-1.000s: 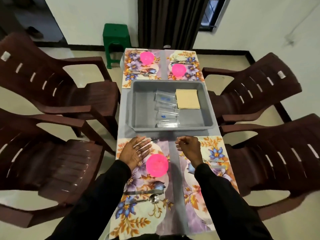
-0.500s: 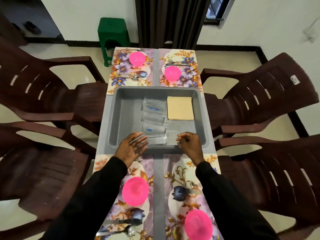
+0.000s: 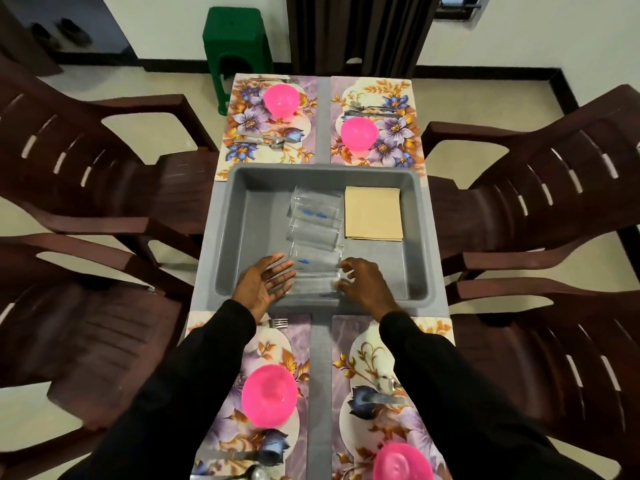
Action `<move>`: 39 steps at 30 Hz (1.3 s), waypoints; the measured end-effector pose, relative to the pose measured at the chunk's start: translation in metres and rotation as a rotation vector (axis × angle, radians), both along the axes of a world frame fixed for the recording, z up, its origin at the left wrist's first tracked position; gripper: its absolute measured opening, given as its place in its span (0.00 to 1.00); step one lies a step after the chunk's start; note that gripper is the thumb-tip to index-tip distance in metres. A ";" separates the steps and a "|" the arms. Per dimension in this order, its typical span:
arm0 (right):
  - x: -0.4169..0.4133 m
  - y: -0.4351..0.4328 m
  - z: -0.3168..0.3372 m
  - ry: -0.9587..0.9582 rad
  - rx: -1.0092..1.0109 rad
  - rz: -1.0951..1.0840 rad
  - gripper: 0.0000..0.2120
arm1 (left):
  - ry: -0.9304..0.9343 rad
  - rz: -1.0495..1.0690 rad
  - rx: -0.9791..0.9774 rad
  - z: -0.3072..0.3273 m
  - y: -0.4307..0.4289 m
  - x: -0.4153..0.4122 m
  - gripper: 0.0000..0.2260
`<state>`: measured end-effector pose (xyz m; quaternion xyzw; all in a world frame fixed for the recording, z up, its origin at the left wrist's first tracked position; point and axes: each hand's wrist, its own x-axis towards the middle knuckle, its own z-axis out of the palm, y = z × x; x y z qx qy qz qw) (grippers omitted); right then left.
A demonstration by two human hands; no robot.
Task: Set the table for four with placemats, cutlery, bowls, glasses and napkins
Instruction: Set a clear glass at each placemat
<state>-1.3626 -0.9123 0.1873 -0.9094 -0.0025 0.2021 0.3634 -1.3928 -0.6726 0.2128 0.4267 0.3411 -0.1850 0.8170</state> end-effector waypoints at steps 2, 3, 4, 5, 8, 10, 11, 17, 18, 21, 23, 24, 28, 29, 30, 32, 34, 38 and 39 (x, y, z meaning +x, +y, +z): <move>0.001 0.006 -0.005 0.022 -0.013 0.024 0.22 | -0.007 0.000 0.029 -0.003 0.005 0.002 0.17; 0.001 0.009 -0.008 0.028 -0.009 0.018 0.22 | -0.010 0.003 0.047 -0.004 0.009 0.003 0.17; -0.001 0.013 -0.010 0.036 -0.011 0.010 0.23 | -0.016 0.008 0.065 -0.005 0.013 0.003 0.17; -0.003 0.017 -0.013 0.036 -0.003 -0.002 0.24 | -0.024 0.017 0.084 -0.005 0.016 0.004 0.18; -0.008 0.029 -0.019 -0.030 -0.051 0.031 0.26 | -0.039 0.048 0.113 -0.007 0.029 0.002 0.18; -0.009 0.035 -0.015 -0.091 -0.196 0.148 0.26 | -0.047 0.055 0.132 -0.007 0.036 -0.002 0.18; -0.008 0.039 -0.013 -0.110 -0.258 0.194 0.25 | -0.051 0.052 0.144 -0.007 0.039 -0.004 0.18; -0.005 0.062 -0.006 -0.107 -0.238 0.265 0.26 | -0.083 0.000 0.245 -0.006 0.045 -0.010 0.15; -0.005 0.064 -0.005 -0.090 -0.199 0.263 0.26 | -0.089 -0.016 0.275 -0.006 0.043 -0.007 0.14; 0.000 0.059 0.002 -0.088 -0.108 0.180 0.22 | -0.184 -0.156 0.489 -0.009 0.032 0.003 0.13; 0.006 0.046 0.006 -0.157 -0.129 0.101 0.20 | -0.296 -0.345 0.685 -0.014 0.021 0.008 0.17; 0.009 0.038 0.007 -0.211 -0.176 0.089 0.19 | -0.339 -0.452 0.780 -0.015 0.014 0.010 0.19; 0.027 0.011 0.005 -0.288 -0.331 0.170 0.24 | -0.416 -0.798 1.048 -0.020 -0.014 0.015 0.27; 0.031 0.009 0.002 -0.268 -0.338 0.221 0.27 | -0.441 -0.886 1.124 -0.021 -0.019 0.016 0.28; 0.034 0.009 -0.002 -0.242 -0.333 0.263 0.28 | -0.461 -0.965 1.197 -0.023 -0.023 0.018 0.30; 0.037 0.010 -0.010 -0.192 -0.302 0.282 0.31 | -0.496 -1.073 1.317 -0.025 -0.032 0.021 0.31; 0.036 0.013 -0.017 -0.155 -0.221 0.225 0.34 | -0.519 -1.162 1.423 -0.025 -0.039 0.026 0.32; 0.034 0.015 -0.025 -0.168 -0.102 0.141 0.33 | -0.544 -1.317 1.568 -0.024 -0.046 0.033 0.31; 0.033 0.013 -0.026 -0.170 -0.088 0.116 0.32 | -0.562 -1.347 1.590 -0.024 -0.048 0.034 0.31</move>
